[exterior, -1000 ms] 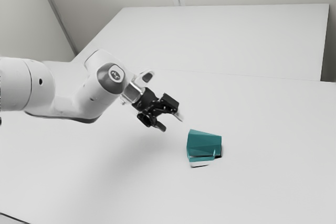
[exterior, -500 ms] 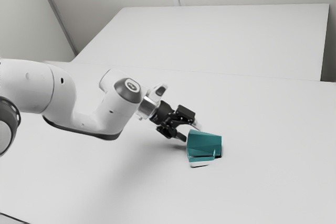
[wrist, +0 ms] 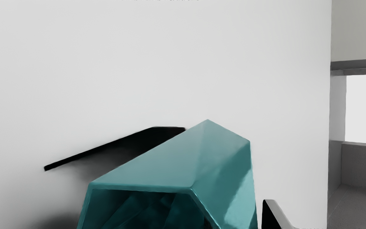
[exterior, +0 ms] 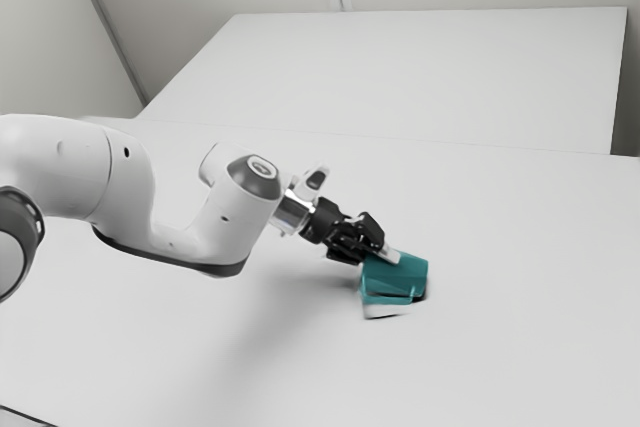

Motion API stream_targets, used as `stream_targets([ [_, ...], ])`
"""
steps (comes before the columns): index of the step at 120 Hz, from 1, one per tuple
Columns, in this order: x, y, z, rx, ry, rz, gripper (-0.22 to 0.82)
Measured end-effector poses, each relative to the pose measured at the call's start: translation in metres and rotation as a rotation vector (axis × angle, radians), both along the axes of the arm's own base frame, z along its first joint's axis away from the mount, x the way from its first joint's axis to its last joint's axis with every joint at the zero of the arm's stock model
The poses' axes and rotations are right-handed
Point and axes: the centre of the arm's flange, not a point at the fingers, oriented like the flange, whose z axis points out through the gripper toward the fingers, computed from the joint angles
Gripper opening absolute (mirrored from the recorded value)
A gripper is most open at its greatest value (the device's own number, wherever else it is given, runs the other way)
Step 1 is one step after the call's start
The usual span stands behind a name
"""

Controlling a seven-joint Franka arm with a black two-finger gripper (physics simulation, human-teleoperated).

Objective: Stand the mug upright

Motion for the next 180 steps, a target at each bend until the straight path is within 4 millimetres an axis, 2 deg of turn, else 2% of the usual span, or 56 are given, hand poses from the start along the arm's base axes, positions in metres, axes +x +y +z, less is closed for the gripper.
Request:
stream_targets([
  [19, -0.001, -0.017, 0.019, -0.014, -0.050, -0.043, -0.12],
  [45, -0.003, -0.025, 0.036, -0.016, -0.094, -0.068, -0.16],
  [65, -0.008, -0.023, 0.079, 0.000, -0.174, -0.080, -0.17],
  [86, -0.002, -0.011, 0.124, 0.220, -0.274, -0.254, -0.17],
  [107, 0.015, 0.017, 0.162, 0.519, -0.306, -0.416, -0.17],
  [137, 0.032, 0.078, 0.183, 0.813, -0.226, -0.406, -0.18],
  [145, 0.036, 0.097, 0.182, 0.853, -0.198, -0.376, -0.18],
  [166, 0.043, 0.148, 0.163, 0.901, -0.110, -0.278, -0.18],
  [180, 0.044, 0.161, 0.155, 0.913, -0.082, -0.239, -0.18],
])
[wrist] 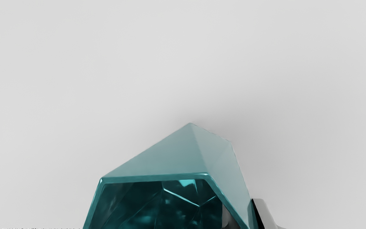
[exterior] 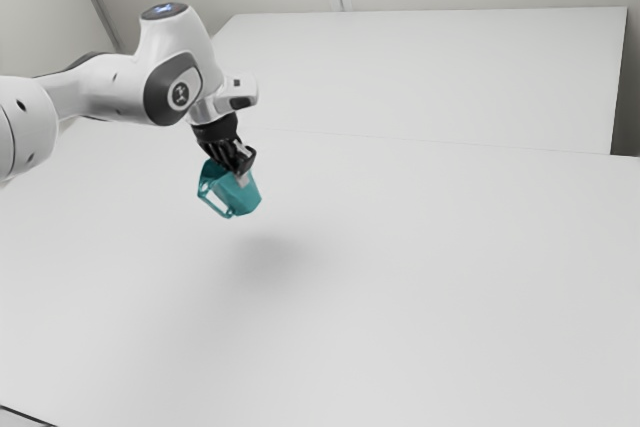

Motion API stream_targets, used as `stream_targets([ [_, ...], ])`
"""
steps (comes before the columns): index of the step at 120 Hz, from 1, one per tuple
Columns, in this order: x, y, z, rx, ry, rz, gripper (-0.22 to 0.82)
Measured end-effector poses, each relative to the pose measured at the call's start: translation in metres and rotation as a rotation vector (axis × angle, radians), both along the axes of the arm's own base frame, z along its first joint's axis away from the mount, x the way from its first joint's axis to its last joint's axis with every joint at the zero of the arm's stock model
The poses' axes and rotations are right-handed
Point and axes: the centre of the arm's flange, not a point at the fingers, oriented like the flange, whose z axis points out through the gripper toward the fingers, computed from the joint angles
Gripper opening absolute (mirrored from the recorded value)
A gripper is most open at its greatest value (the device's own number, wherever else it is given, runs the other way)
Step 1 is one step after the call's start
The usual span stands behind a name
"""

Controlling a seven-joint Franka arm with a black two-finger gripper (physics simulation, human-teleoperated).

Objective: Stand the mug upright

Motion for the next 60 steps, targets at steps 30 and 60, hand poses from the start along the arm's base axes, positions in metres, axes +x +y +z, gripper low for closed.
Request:
stream_targets([
  [30, 0.007, -0.021, -0.033, 0.009, 0.048, 0.012, -0.18],
  [60, 0.009, -0.019, -0.076, 0.020, 0.118, 0.048, -0.18],
])
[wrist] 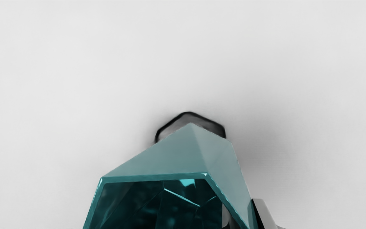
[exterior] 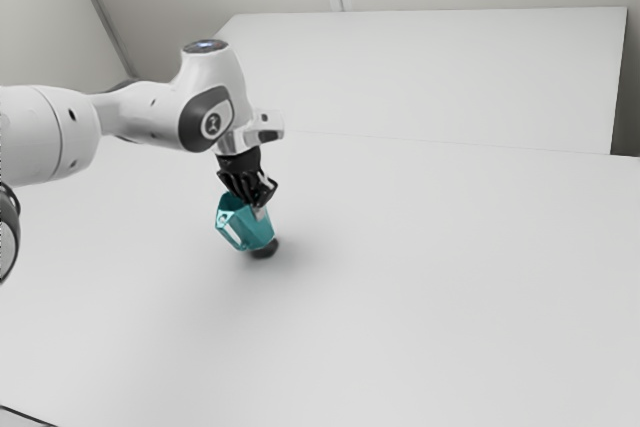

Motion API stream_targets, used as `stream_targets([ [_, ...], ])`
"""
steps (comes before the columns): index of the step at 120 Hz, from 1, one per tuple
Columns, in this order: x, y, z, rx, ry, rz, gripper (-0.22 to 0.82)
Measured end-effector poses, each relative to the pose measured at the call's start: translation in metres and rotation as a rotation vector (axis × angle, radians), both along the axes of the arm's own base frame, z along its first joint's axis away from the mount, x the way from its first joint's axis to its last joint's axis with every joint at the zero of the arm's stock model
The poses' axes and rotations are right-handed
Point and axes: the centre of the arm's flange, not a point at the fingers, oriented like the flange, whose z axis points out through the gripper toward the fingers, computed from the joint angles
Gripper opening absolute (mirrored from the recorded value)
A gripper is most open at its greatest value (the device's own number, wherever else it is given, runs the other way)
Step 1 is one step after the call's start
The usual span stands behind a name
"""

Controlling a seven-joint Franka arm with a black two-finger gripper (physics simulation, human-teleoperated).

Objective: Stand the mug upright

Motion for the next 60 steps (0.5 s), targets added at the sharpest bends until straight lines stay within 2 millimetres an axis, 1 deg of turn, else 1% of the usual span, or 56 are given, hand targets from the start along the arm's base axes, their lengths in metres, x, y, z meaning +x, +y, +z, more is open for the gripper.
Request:
stream_targets([
  [11, 0.000, 0.000, -0.015, 0.003, 0.021, 0.008, -0.18],
  [21, 0.000, 0.000, -0.021, 0.004, 0.025, 0.015, -0.16],
  [24, 0.001, -0.001, -0.022, 0.002, 0.025, 0.017, -0.12],
  [32, 0.001, -0.001, -0.022, -0.002, 0.022, 0.022, 0.04],
  [44, 0.001, -0.001, -0.016, -0.006, 0.011, 0.026, 0.24],
  [49, 0.001, -0.002, -0.009, -0.008, -0.002, 0.027, 0.31],
  [60, 0.000, -0.004, 0.019, -0.017, -0.045, 0.025, 0.41],
])
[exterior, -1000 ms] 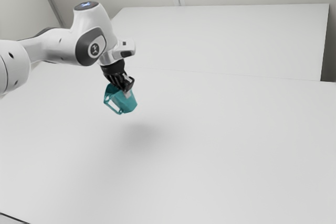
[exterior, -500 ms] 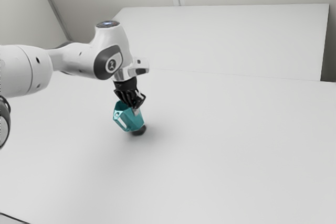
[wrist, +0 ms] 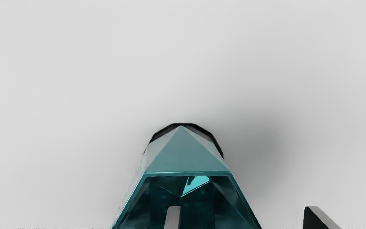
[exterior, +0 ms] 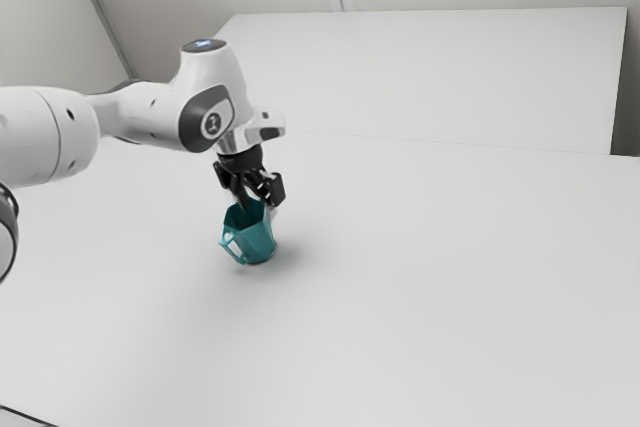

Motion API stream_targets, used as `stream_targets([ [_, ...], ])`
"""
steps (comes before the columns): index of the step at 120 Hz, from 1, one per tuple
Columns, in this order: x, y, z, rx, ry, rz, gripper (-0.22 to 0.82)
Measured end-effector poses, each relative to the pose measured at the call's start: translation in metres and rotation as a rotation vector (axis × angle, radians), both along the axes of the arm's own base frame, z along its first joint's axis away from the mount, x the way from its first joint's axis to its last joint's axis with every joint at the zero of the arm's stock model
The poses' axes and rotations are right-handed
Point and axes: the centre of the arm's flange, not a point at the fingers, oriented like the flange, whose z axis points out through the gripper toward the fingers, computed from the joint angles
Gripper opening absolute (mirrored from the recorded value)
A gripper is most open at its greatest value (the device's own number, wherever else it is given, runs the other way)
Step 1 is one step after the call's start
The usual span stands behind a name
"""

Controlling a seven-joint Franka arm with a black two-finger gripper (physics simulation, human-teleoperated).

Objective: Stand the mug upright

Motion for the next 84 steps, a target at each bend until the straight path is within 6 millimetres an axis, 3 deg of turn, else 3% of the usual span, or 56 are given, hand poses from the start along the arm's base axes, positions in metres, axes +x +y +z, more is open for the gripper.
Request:
stream_targets([
  [13, 0.008, -0.002, 0.041, -0.011, -0.065, 0.001, 0.49],
  [30, 0.026, -0.004, 0.116, -0.031, -0.146, 0.006, 0.55],
  [46, 0.024, -0.002, 0.174, -0.040, -0.171, 0.009, 0.57],
  [61, 0.011, -0.001, 0.195, -0.042, -0.150, 0.009, 0.59],
  [84, 0.003, 0.000, 0.196, -0.042, -0.109, 0.009, 0.60],
])
